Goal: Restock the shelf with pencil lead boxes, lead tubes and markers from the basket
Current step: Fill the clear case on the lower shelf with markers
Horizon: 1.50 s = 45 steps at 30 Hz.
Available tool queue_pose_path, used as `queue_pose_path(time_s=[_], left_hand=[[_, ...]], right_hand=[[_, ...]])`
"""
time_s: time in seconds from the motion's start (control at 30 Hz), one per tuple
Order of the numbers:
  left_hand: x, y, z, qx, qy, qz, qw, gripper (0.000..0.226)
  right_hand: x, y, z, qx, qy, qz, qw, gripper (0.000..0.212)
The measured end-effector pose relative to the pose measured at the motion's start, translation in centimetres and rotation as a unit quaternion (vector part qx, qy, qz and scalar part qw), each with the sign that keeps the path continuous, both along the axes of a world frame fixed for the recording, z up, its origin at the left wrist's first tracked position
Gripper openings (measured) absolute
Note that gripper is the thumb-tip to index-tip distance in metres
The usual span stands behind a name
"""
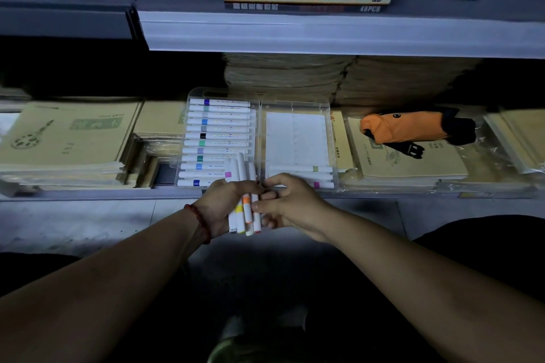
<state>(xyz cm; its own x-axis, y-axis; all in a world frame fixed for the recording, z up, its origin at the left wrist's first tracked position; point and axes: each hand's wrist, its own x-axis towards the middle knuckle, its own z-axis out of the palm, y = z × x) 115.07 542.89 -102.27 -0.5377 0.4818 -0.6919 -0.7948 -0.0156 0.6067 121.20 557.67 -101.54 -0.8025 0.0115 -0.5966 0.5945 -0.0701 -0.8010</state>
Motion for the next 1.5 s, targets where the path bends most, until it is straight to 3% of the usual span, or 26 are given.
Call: queue_pose_path(time_s=[0.1,0.23,0.33,0.53,0.67,0.73,0.9,1.0,1.13,1.33,1.5], left_hand=[[0.1,0.2,0.0,-0.02,0.017,0.005,1.0,0.04],[0.2,0.3,0.1,-0.029,0.021,0.013,0.999,0.025],[0.2,0.3,0.1,-0.033,0.018,0.016,0.999,0.037],[0.2,0.8,0.1,-0.053,0.027,0.027,0.998,0.028],[0.0,0.7,-0.3,-0.064,0.032,0.03,0.997,0.014],[0.0,0.7,-0.4,-0.064,0.036,0.029,0.997,0.006],[0.1,0.9,0.0,-0.065,0.031,0.025,0.997,0.01],[0.1,0.8,0.1,-0.061,0.022,0.027,0.998,0.009],[0.1,0.9,0.1,-0.052,0.017,0.031,0.998,0.014],[0.1,0.9,0.2,-0.052,0.01,0.03,0.998,0.014],[0.1,0.9,0.0,-0.053,-0.001,0.04,0.998,0.013]], right_hand=[[0.0,0.0,-0.3,0.006,-0.014,0.005,1.0,0.056],[0.2,0.1,-0.6,0.066,0.006,0.041,0.997,0.055],[0.2,0.0,-0.5,0.039,0.016,0.008,0.999,0.052],[-0.5,0.6,0.7,0.152,0.054,0.042,0.986,0.026],[-1.9,3.8,2.4,0.243,0.051,0.065,0.966,0.023],[-2.2,5.4,2.3,0.316,0.087,0.079,0.941,0.026],[-2.2,7.8,0.2,0.527,0.228,0.082,0.815,0.033],[-2.1,8.4,-1.3,0.594,0.249,0.105,0.758,0.037],[-1.9,8.2,-2.3,0.641,0.252,0.156,0.708,0.045],[-1.4,7.0,-2.0,0.67,0.188,0.262,0.669,0.059],[-0.4,6.7,-3.7,0.652,0.17,0.276,0.686,0.059]])
